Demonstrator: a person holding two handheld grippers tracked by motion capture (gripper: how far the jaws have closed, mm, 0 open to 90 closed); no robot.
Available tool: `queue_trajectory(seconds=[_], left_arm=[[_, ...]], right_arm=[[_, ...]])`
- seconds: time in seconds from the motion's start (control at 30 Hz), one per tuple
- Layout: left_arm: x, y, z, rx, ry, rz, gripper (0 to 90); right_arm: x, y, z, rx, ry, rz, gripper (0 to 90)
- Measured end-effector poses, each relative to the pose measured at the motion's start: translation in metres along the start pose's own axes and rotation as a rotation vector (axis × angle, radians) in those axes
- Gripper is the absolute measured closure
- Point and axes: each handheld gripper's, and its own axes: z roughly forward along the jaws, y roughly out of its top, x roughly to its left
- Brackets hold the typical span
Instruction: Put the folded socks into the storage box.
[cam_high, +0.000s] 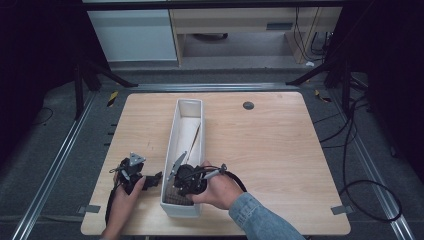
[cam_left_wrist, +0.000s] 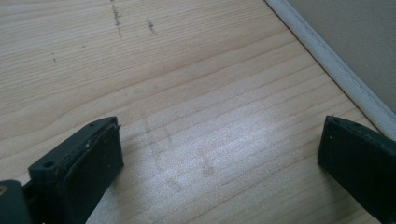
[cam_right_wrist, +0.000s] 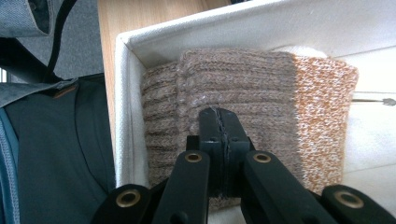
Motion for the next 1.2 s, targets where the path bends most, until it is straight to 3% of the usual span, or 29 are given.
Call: queue_trajectory(seconds=[0.37,0.87,0.9,1.03,1.1,1.17,1.2], left_arm=[[0.0,0.0,0.0,0.0,0.0,0.0,0.0],[0.0,0.0,0.0,-0.002,0.0,0.0,0.0],[0.0,0.0,0.0,-0.002,0.0,0.0,0.0],[0.0,0.0,0.0,-0.002,0.0,0.0,0.0],[0.0,0.0,0.0,-0.002,0.001,0.0,0.0],[0.0,0.0,0.0,-0.002,0.001,0.0,0.0],[0.0,0.0,0.0,-0.002,0.001,0.0,0.0]], right_arm=[[-0.002,0.0,-0.001,-0.007,0.006,-0.001,89.6],[-0.012,-0.001,-0.041,-0.109,-0.048,0.017,87.2],[-0.014,-0.002,-0.043,-0.114,-0.052,0.019,85.2],[-0.022,-0.004,-0.05,-0.144,-0.095,0.054,60.2],[-0.025,-0.004,-0.051,-0.15,-0.11,0.061,55.3],[-0.029,-0.005,-0.053,-0.177,-0.144,0.079,41.4],[-0.034,-0.005,-0.056,-0.217,-0.203,0.1,28.6]])
